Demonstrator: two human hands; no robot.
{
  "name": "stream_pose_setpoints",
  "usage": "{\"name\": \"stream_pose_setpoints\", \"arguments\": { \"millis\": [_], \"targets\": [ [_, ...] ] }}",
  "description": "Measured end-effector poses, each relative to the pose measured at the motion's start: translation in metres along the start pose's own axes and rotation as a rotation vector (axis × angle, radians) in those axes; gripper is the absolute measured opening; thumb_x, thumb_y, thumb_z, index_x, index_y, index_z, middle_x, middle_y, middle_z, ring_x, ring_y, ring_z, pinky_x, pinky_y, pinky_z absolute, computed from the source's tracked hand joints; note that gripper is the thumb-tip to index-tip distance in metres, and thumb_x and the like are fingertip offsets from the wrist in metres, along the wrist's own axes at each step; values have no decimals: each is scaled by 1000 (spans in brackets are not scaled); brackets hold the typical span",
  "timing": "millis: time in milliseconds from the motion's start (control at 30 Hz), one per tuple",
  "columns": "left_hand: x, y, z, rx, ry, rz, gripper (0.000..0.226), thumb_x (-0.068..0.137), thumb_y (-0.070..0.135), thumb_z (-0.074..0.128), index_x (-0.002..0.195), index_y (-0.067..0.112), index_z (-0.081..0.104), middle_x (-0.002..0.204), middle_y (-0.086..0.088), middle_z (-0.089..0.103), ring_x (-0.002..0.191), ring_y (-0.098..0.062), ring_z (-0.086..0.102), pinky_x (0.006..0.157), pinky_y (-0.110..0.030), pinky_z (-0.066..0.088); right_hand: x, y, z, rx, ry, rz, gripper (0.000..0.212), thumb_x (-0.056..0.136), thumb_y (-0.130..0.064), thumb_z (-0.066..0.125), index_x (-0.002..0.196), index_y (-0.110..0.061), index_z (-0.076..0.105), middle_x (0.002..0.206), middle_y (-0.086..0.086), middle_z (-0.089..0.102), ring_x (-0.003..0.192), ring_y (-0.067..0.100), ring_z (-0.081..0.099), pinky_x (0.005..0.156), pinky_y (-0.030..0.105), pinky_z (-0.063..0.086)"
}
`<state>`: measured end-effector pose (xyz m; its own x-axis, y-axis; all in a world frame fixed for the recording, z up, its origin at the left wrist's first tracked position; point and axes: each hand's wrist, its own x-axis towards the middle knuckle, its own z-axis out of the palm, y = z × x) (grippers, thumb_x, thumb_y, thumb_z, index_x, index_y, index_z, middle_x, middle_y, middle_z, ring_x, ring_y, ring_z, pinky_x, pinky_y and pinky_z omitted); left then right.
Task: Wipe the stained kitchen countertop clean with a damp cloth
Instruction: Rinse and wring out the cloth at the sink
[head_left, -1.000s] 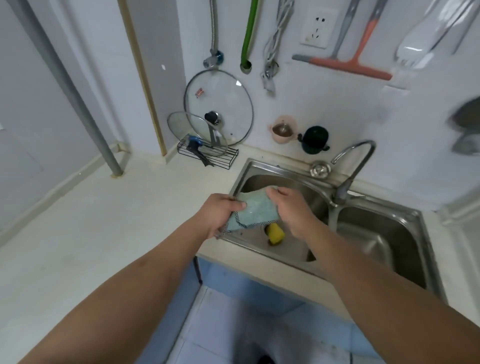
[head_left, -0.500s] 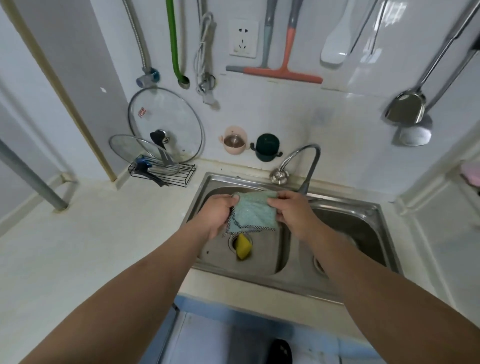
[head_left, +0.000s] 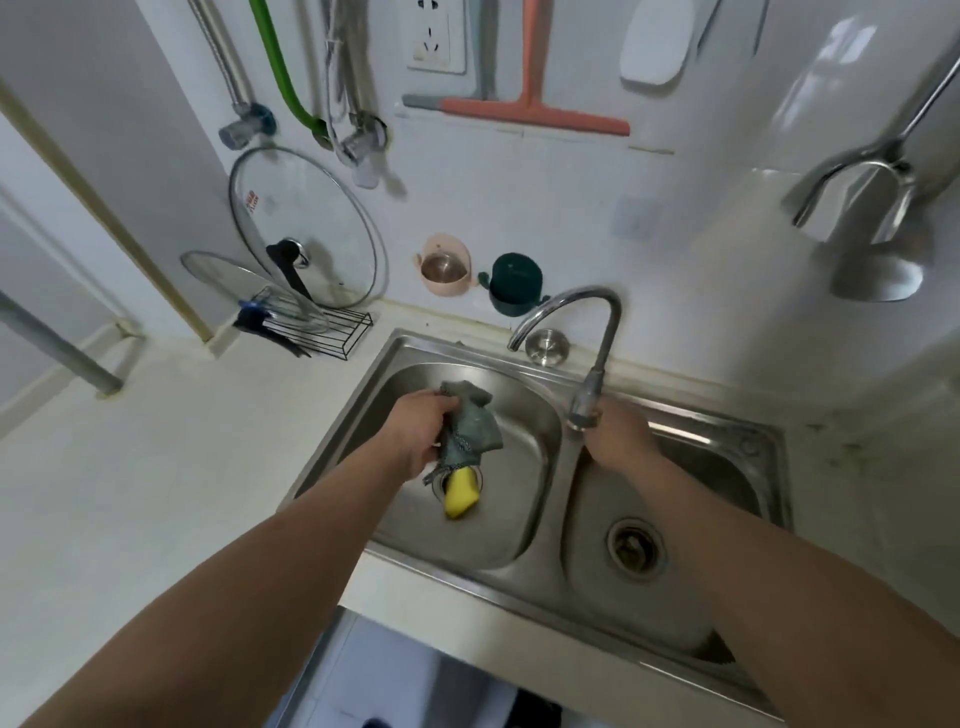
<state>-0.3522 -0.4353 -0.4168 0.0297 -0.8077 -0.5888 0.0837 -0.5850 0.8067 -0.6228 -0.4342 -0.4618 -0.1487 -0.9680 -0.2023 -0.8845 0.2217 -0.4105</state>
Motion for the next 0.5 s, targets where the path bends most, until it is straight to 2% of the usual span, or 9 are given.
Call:
{"name": "stream_pose_setpoints", "arguments": {
  "millis": [100,200,333,433,500],
  "targets": [
    [3,0,10,-16,-9,-35,19,104,11,52,114,12,68,104,-18,72,86,-32,71,54,-38,60,10,10,1,-28,-17,1,37,87,-28,58,119,-11,68,114,19,68,107,40,63,91,42,55],
    [6,0,17,-28,-25,-63,21,103,12,50,116,9,66,111,-19,69,90,-34,69,57,-40,60,17,18,7,12,-49,54,31,87,-30,60,103,-7,72,108,18,70,100,38,66,82,38,55],
    [9,2,24,-87,-27,-96,29,102,11,49,127,2,60,117,-20,65,97,-35,67,66,-44,61,22,20,7,42,0,91,26,86,-28,65,100,-6,69,106,18,70,98,38,66,77,34,51],
    [9,7,28,-103,-22,-90,31,102,10,47,129,2,59,116,-18,65,98,-35,67,60,-44,61,24,21,5,0,-35,103,28,88,-24,59,106,-5,69,114,20,69,105,40,65,85,37,53],
    [11,10,30,-94,-25,-73,26,104,9,45,123,9,63,110,-16,68,92,-33,68,55,-42,60,22,22,8,-6,-76,128,26,87,-19,59,105,-3,69,115,21,69,107,40,65,88,38,54]
  ]
}}
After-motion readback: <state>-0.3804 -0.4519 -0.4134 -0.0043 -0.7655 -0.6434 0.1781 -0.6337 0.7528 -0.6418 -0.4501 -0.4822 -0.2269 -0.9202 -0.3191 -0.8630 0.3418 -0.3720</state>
